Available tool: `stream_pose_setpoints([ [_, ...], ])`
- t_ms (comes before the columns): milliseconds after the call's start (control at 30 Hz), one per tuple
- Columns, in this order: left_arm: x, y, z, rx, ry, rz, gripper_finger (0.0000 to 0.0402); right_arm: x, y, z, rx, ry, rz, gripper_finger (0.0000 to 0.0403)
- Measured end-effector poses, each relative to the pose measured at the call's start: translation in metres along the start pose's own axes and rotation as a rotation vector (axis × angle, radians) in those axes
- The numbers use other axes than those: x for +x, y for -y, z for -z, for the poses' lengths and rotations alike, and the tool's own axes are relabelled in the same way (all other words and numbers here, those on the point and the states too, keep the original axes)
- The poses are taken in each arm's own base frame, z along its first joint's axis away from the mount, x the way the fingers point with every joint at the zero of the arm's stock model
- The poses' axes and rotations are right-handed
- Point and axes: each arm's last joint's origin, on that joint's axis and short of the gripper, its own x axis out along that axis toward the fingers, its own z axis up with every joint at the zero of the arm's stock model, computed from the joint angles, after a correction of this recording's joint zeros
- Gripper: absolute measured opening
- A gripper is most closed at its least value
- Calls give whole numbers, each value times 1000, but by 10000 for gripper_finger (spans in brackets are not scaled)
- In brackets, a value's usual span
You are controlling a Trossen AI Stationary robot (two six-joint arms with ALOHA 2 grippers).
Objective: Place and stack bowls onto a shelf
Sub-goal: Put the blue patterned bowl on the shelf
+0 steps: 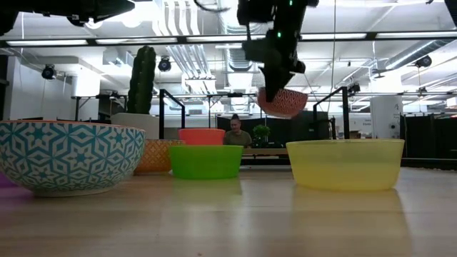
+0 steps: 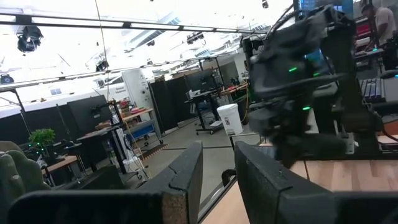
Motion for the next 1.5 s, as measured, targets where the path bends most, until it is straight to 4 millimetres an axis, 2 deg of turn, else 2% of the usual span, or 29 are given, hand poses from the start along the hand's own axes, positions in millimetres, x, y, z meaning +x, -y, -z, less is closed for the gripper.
stream_pose_setpoints([
  [200,0,0,0,1,0,0,77,23,31,-4,49,-21,-13,13],
  [333,0,0,0,4,-1,0,77,36,39,0,68,-38,-13,13],
  [533,0,0,0,8,-1,0,77,50,37,7,67,-35,-18,13],
  [933,0,0,0,8,-1,0,77,61,35,7,75,33,-28,13],
  [1300,0,0,0,8,-1,0,77,64,35,9,74,30,-28,14],
  [1500,0,0,0,8,-1,0,77,64,35,9,73,28,-25,30],
])
